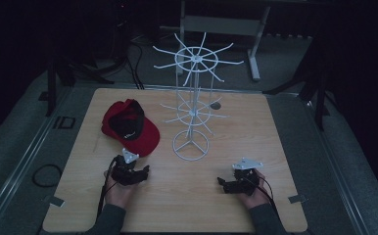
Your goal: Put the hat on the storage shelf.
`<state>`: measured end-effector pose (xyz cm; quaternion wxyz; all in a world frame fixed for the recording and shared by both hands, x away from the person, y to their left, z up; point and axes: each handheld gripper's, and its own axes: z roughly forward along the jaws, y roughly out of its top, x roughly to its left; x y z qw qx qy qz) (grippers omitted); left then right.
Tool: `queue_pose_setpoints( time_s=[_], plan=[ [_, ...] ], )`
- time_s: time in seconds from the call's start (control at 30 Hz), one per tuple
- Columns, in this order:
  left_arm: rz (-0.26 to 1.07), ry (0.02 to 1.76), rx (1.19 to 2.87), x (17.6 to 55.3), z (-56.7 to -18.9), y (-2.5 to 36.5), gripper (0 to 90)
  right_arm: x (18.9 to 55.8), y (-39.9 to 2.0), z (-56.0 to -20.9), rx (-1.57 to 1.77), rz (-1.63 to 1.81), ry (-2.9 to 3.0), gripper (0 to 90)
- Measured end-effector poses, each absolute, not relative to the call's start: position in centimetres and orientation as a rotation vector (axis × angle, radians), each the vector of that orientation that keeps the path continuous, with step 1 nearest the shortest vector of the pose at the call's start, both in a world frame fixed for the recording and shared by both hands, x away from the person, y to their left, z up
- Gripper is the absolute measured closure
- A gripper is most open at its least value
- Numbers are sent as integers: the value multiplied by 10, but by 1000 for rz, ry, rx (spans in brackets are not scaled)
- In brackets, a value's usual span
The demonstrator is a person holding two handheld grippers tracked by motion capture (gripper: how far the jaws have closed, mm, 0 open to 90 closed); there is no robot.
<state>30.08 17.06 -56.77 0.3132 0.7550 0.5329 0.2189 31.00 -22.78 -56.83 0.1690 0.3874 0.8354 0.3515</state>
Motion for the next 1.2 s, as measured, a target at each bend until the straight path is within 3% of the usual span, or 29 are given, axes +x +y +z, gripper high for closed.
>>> queue_pose_setpoints(
  time_s=[0.5, 0.83, 1.2],
  plan=[
    [544, 1382, 2032, 301, -565, 172, 329, 310, -228, -568, 1101, 999, 2375, 131],
    [525, 1381, 2043, 302, -562, 175, 485, 310, -228, -568, 1101, 999, 2375, 131],
    [487, 1410, 2027, 305, -560, 176, 498, 310, -228, -568, 1101, 999, 2375, 131]
  ],
)
